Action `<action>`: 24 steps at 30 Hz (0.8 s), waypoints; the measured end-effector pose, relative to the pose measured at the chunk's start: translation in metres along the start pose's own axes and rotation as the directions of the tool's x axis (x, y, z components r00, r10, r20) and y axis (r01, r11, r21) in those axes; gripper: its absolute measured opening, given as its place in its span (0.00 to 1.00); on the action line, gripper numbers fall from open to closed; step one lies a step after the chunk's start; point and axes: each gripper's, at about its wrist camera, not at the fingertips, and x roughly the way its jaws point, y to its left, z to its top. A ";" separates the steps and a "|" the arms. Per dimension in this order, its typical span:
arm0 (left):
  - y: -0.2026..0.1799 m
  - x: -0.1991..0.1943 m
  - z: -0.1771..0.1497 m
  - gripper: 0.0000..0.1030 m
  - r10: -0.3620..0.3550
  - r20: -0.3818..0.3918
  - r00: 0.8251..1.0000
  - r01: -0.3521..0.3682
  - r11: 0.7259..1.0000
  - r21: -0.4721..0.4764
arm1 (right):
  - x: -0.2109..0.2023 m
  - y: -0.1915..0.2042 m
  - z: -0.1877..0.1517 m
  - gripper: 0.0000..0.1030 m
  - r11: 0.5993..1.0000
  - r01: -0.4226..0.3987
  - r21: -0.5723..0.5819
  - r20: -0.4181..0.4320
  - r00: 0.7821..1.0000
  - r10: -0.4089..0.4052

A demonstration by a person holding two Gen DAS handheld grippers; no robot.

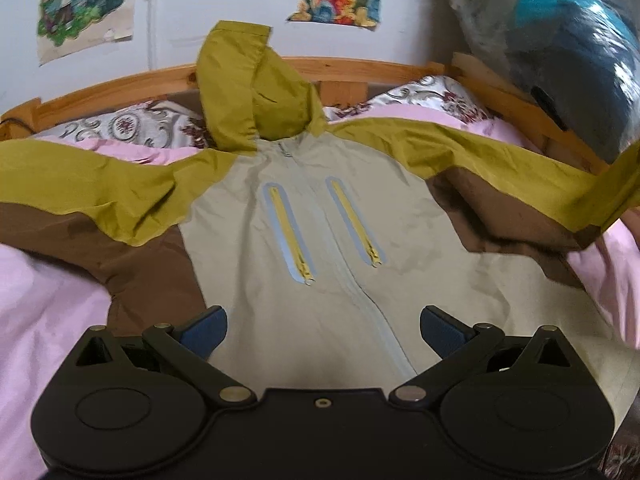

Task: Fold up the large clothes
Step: 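Grasp the olive sleeve cuff with the right gripper and lift it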

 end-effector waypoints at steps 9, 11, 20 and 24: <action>0.055 -0.036 0.013 0.99 0.139 0.108 0.984 -0.123 0.983 -0.138 | -0.020 0.137 0.029 0.10 0.802 -0.592 -0.081 -0.051 0.806 0.590; 0.069 -0.047 0.012 0.99 0.198 0.125 0.972 -0.175 0.970 -0.171 | -0.028 0.167 0.019 0.10 0.717 -0.687 -0.122 -0.108 0.727 0.678; 0.115 -0.069 -0.002 0.99 0.326 0.096 0.941 -0.286 0.912 -0.292 | -0.076 0.234 -0.060 0.11 0.347 -0.910 -0.225 -0.464 0.414 0.783; 0.113 -0.065 -0.007 0.99 0.317 0.085 0.945 -0.280 0.914 -0.293 | -0.107 0.221 -0.092 0.24 0.234 -0.951 -0.203 -0.589 0.310 0.747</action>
